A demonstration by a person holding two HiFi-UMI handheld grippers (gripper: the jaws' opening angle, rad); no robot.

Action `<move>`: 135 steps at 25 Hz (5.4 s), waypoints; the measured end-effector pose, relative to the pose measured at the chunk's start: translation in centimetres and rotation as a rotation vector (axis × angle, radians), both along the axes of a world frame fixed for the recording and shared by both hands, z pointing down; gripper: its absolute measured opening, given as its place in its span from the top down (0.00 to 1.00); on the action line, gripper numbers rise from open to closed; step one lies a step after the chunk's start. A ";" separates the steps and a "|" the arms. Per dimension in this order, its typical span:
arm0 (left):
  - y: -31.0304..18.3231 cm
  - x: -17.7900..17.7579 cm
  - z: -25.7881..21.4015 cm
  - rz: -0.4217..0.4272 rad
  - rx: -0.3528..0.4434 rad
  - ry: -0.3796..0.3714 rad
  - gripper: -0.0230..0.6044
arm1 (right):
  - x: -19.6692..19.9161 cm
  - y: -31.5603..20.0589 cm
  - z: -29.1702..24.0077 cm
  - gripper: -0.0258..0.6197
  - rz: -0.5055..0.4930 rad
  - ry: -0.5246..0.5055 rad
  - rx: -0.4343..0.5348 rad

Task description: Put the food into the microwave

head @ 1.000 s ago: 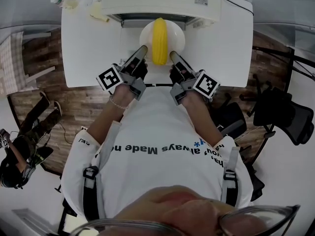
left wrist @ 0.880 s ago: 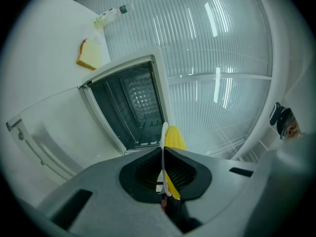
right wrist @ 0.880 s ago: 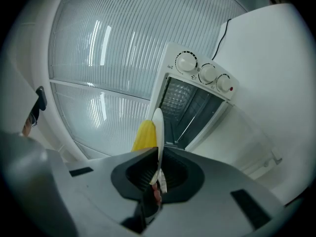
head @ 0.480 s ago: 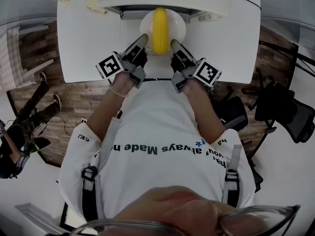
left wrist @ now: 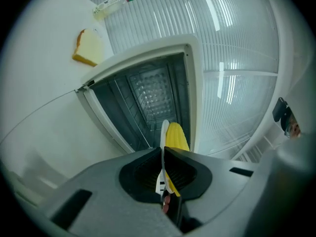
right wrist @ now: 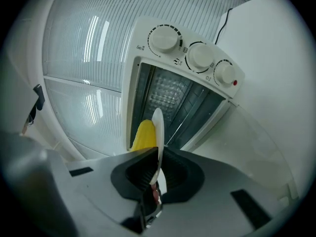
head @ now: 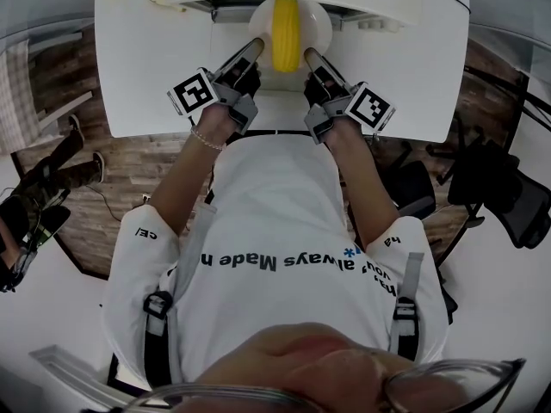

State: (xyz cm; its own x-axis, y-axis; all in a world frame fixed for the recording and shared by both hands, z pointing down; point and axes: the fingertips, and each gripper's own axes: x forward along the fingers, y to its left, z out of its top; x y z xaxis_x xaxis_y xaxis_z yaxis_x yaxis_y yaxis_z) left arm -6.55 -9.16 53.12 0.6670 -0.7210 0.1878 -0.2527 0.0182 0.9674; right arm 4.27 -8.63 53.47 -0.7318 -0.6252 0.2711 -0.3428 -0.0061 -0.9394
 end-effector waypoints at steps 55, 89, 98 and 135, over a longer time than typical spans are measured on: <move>-8.9 -1.4 6.8 -0.058 -0.013 -0.095 0.90 | -1.6 -8.8 7.9 0.93 0.109 -0.092 -0.128; -9.7 -0.9 7.1 -0.122 -0.054 0.005 0.92 | -1.2 -9.7 7.1 0.92 0.168 -0.144 -0.082; -9.8 -0.9 7.1 -0.109 -0.053 -0.005 0.92 | -1.2 -10.2 7.2 0.92 0.202 -0.155 -0.087; -3.2 -0.9 -6.4 0.057 0.361 -0.367 0.94 | 1.7 -4.8 -6.4 0.93 -0.135 0.501 0.540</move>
State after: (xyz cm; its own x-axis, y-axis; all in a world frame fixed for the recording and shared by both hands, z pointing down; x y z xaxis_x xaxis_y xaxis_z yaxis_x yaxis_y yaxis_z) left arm -7.41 -12.31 46.71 0.6435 -0.7479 0.1631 -0.5679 -0.3236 0.7568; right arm 5.97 -13.43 47.09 -0.6812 -0.6791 0.2736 -0.6957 0.4840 -0.5308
